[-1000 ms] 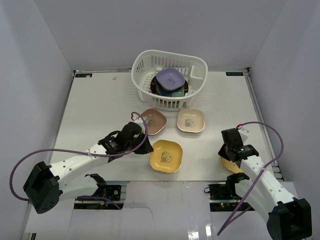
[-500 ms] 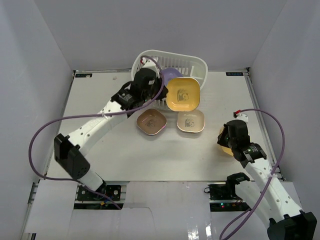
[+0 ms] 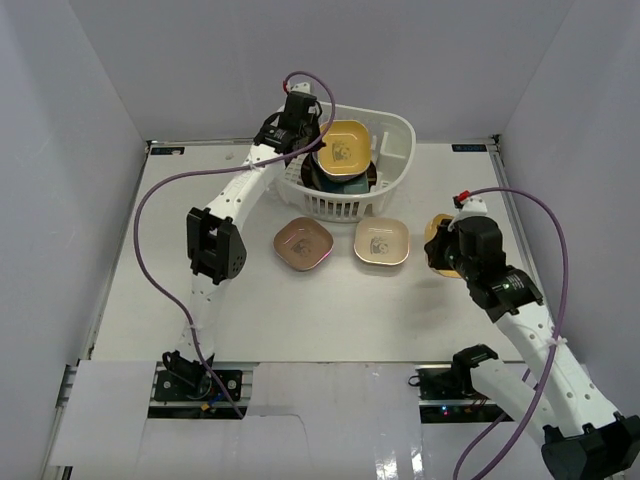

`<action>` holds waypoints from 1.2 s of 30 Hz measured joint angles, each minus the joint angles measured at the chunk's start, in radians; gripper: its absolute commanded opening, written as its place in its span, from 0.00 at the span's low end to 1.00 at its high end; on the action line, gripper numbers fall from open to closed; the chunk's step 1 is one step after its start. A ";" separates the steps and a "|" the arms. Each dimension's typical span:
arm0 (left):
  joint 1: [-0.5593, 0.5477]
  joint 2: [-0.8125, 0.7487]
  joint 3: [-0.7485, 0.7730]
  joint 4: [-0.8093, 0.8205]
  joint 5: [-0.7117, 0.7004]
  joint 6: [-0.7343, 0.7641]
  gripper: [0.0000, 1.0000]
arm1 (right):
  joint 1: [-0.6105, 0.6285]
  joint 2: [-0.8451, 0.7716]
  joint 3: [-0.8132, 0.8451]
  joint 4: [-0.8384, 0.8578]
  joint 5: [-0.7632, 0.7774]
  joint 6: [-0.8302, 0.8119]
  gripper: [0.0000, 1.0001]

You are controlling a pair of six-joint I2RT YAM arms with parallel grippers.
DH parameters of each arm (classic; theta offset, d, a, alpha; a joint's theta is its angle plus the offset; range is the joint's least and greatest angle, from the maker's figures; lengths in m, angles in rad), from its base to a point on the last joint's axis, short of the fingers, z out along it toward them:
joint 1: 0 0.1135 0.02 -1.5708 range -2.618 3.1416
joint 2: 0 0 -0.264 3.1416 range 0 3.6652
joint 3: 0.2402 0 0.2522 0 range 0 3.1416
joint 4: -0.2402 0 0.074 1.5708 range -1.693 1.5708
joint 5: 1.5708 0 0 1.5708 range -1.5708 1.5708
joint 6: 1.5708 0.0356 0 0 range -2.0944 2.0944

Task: Place the plates into the plastic bin on the countertop

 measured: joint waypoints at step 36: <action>0.114 -1.072 -1.614 0.222 0.221 -0.204 0.92 | 0.226 1.347 1.287 0.119 -0.039 -0.517 0.15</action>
